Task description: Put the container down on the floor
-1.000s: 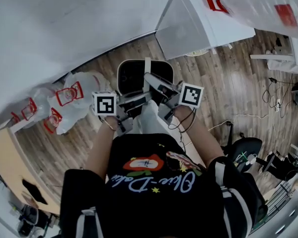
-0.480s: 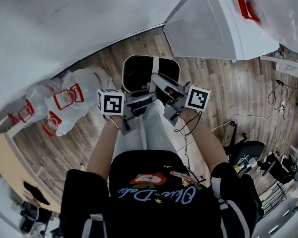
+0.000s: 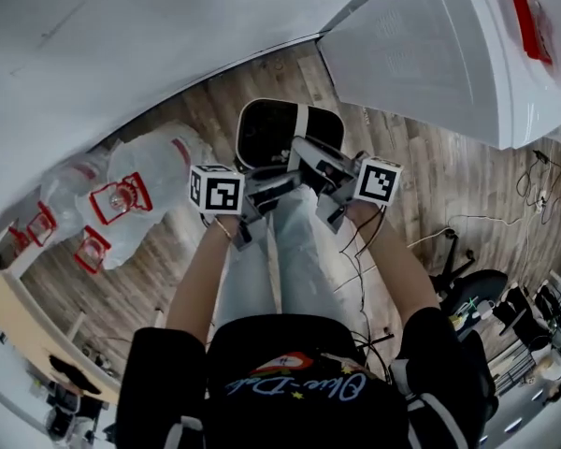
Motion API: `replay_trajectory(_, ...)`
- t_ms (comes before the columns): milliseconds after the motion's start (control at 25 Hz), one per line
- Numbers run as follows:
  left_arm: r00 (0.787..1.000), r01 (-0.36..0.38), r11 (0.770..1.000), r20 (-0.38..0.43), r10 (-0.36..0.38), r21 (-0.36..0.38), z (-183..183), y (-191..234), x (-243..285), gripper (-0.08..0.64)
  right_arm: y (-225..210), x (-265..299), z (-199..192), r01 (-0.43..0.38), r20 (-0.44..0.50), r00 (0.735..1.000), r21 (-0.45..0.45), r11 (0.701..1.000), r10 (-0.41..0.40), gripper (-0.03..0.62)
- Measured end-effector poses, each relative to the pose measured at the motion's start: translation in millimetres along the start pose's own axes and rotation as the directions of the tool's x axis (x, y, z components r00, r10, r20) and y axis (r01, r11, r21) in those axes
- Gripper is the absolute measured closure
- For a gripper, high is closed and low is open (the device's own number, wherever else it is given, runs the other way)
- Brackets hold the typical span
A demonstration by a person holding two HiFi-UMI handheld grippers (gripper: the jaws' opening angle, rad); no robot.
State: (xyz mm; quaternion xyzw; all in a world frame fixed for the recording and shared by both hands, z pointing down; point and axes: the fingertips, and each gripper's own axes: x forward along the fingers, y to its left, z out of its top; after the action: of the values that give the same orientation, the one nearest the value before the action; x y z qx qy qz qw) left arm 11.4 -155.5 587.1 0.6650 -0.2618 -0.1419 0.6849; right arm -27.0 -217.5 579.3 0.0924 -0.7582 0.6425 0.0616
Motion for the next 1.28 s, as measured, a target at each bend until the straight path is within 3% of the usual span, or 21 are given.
replay_trajectory(720,0.998,-0.060,0.998,-0.004,0.060,-0.008,34.0,123.7,28.7,0.506,-126.3,41.2,12.4,0.033,0.027,0.999,0.049,0.998,-0.034,0.532)
replay_trajectory(1280,0.992,-0.123,0.992,-0.004,0.123,0.008,39.5,209.2,44.3,0.506,-209.2,64.1,4.4,0.092,-0.027,0.995,0.046,0.995,-0.091,0.532)
